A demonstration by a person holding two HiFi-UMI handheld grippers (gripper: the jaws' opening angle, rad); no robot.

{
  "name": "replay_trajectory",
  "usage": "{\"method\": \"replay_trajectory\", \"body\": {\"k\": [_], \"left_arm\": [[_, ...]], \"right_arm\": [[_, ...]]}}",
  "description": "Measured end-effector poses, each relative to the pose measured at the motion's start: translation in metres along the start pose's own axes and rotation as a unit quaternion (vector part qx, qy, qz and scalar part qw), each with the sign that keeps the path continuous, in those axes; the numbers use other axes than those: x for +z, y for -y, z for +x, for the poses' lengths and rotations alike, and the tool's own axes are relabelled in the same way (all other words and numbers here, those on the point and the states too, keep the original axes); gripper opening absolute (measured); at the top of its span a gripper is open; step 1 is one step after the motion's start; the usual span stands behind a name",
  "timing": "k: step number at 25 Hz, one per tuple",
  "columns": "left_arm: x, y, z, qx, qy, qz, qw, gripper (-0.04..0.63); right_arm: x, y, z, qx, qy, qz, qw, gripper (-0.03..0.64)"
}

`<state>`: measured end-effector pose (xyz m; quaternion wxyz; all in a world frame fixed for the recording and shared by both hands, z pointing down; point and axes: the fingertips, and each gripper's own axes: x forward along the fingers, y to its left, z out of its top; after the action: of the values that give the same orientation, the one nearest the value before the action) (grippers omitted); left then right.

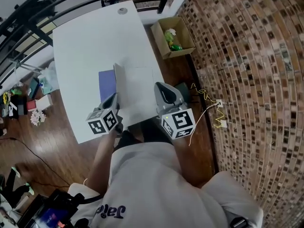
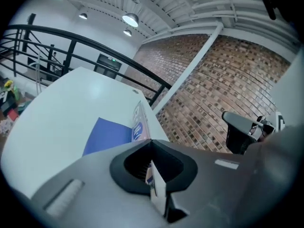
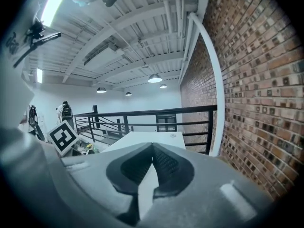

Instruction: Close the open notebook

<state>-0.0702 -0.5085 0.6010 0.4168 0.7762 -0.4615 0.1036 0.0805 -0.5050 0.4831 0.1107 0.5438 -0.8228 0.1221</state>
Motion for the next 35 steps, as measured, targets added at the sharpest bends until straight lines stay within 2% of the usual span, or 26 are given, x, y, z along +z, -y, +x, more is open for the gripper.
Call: {"method": "replay_trajectory", "body": {"k": [8, 17, 24, 30, 35], "left_arm": [[-0.01, 0.063, 0.046, -0.07, -0.038, 0.02, 0.9966, 0.015], [-0.059, 0.109, 0.104, -0.105, -0.103, 0.051, 0.9877, 0.029], [-0.106, 0.114, 0.144, -0.096, -0.162, 0.111, 0.9759, 0.035], [-0.131, 0.107, 0.162, -0.084, -0.193, 0.13, 0.9688, 0.034], [-0.139, 0.102, 0.167, -0.067, -0.203, 0.147, 0.9658, 0.018]], "right_arm": [[0.001, 0.025, -0.02, -0.043, 0.009, 0.012, 0.999, -0.012], [-0.003, 0.052, -0.044, -0.087, 0.015, 0.03, 0.996, -0.012], [-0.012, 0.063, -0.063, -0.11, 0.014, 0.043, 0.993, -0.012], [-0.022, 0.072, -0.071, -0.119, 0.008, 0.053, 0.991, -0.012], [-0.027, 0.074, -0.069, -0.104, 0.006, 0.058, 0.993, -0.012]]}}
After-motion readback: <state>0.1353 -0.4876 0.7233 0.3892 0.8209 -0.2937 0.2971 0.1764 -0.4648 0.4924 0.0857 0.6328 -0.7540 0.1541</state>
